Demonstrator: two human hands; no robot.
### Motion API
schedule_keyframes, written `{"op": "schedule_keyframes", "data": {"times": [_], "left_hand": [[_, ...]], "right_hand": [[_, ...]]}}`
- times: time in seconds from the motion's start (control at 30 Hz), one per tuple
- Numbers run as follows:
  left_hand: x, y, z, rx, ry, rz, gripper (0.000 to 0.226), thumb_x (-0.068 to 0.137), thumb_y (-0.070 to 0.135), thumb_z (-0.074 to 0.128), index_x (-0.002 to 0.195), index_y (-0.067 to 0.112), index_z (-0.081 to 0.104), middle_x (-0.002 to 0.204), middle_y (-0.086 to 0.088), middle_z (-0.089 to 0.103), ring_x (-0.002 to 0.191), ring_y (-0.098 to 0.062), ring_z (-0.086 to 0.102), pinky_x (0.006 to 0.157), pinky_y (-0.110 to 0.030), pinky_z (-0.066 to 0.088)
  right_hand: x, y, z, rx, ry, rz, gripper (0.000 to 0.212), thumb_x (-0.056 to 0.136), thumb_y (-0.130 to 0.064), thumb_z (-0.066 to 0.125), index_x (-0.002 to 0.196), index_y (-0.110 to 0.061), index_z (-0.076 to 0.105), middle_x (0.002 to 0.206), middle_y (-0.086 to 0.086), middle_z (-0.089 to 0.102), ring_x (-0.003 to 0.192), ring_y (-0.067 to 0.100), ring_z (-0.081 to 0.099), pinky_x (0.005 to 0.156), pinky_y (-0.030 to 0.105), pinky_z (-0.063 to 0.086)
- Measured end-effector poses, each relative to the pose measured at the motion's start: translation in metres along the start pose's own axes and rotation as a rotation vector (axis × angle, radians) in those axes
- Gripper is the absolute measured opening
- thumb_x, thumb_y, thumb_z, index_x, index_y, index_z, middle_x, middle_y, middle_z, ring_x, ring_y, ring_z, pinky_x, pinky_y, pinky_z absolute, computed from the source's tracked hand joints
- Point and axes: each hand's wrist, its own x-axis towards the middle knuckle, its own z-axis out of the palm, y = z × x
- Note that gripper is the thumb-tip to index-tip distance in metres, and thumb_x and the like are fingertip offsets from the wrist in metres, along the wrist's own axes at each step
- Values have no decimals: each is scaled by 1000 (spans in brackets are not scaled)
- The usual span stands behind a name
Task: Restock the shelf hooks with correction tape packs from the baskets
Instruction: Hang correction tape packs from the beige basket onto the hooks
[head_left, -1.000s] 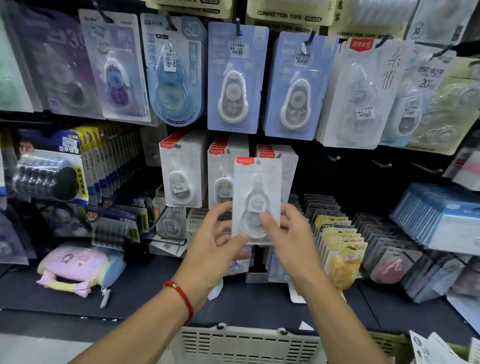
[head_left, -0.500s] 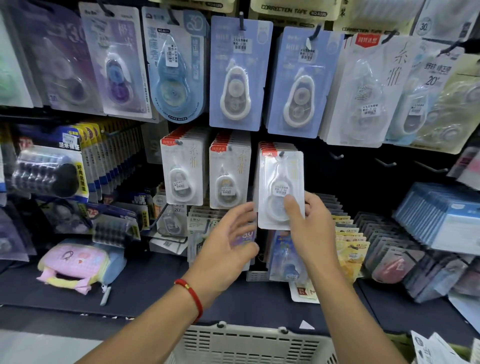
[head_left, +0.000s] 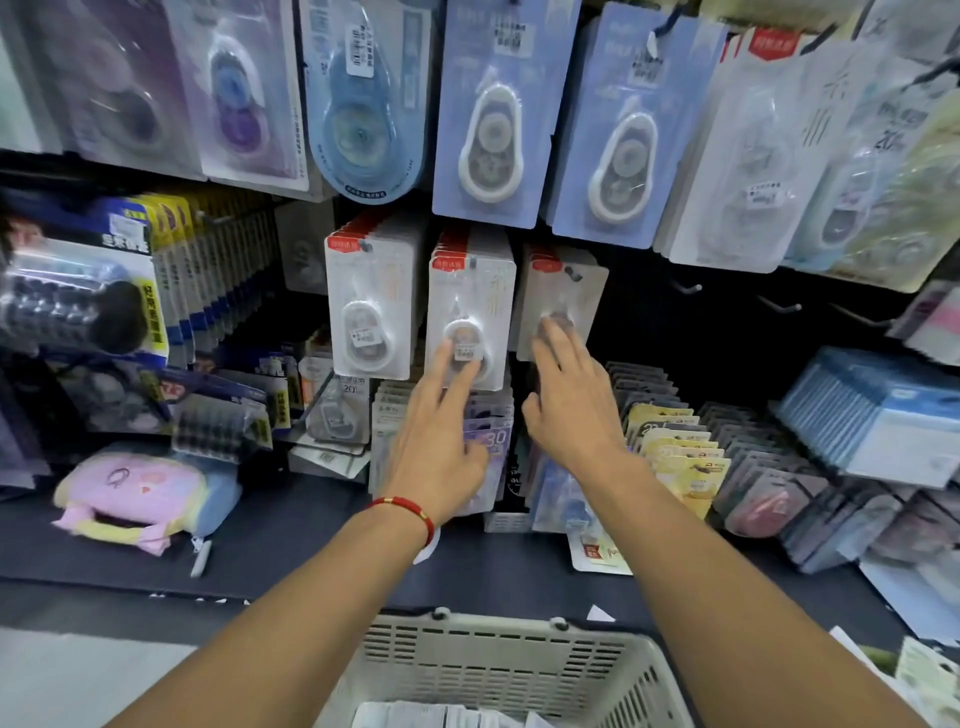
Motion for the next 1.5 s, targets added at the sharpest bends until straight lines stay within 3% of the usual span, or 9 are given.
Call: {"op": "schedule_keyframes", "data": {"times": [0.23, 0.37, 0.53, 0.63, 0.9, 1.07, 1.23, 1.4, 1.5], "left_hand": [[-1, -17, 2, 77, -63, 92, 86, 93, 1, 61, 166, 29, 24, 173, 21, -13, 160, -7, 9, 97, -19, 45], [-9, -32, -1, 119, -154, 109, 82, 92, 4, 62, 164, 27, 30, 176, 12, 3, 159, -13, 17, 117, -22, 30], [-44, -52, -10, 201, -429, 102, 59, 88, 2, 62, 145, 17, 57, 155, -4, 51, 143, -28, 47, 115, -38, 40], [-80, -70, -10, 360, -634, 71, 48, 89, 4, 57, 135, 17, 63, 141, -2, 61, 134, -27, 52, 109, -41, 45], [-239, -138, 15, 599, -689, -142, 52, 89, 10, 65, 140, 19, 62, 172, -11, 24, 163, -33, 8, 131, -42, 17], [-292, -134, 25, 512, -512, -288, 57, 88, 11, 68, 143, 23, 60, 176, -4, 3, 162, -28, -11, 130, -41, 23], [-302, -126, 32, 489, -477, -377, 57, 91, 16, 69, 145, 25, 58, 176, 1, 1, 162, -23, -14, 124, -38, 38], [-298, -125, 37, 638, -517, -365, 54, 92, 22, 67, 145, 26, 56, 176, -5, 7, 162, -30, -13, 132, -53, 5], [-292, -119, 45, 731, -523, -247, 56, 87, 20, 71, 142, 22, 59, 172, -12, 27, 163, -34, 4, 129, -59, -8]], "right_hand": [[56, 20, 8, -33, -171, -17, 80, 92, -12, 61, 163, -10, 24, 176, 5, 6, 163, 25, 3, 118, 52, 38], [51, 26, 5, 70, -200, 9, 66, 94, -11, 56, 157, -8, 36, 172, 9, 20, 150, 36, 34, 108, 54, 47], [-28, 20, 6, 340, -74, 48, 31, 95, -14, 55, 123, -15, 68, 116, 8, 70, 101, 31, 66, 90, 46, 54], [-97, 11, 29, 469, -256, 64, 17, 94, -17, 60, 102, -19, 75, 85, 1, 75, 81, 25, 69, 81, 44, 57], [-241, -37, 155, 186, -1048, -5, 42, 100, -33, 61, 140, -21, 58, 144, 10, 59, 130, 32, 57, 106, 41, 48], [-299, -60, 214, 510, -1017, 511, 81, 105, -29, 61, 166, -16, 11, 171, 20, 16, 151, 39, 36, 120, 45, 36], [-299, -84, 240, 886, -703, 936, 80, 96, -28, 76, 158, -8, 28, 153, 21, 48, 135, 38, 53, 109, 41, 45], [-290, -97, 248, 1029, -719, 909, 51, 93, -16, 76, 138, -22, 53, 134, 4, 66, 105, 22, 65, 75, 22, 48], [-281, -83, 230, 993, -671, 801, 52, 90, -16, 75, 136, -28, 56, 134, -6, 66, 102, 16, 59, 80, 22, 46]]}}
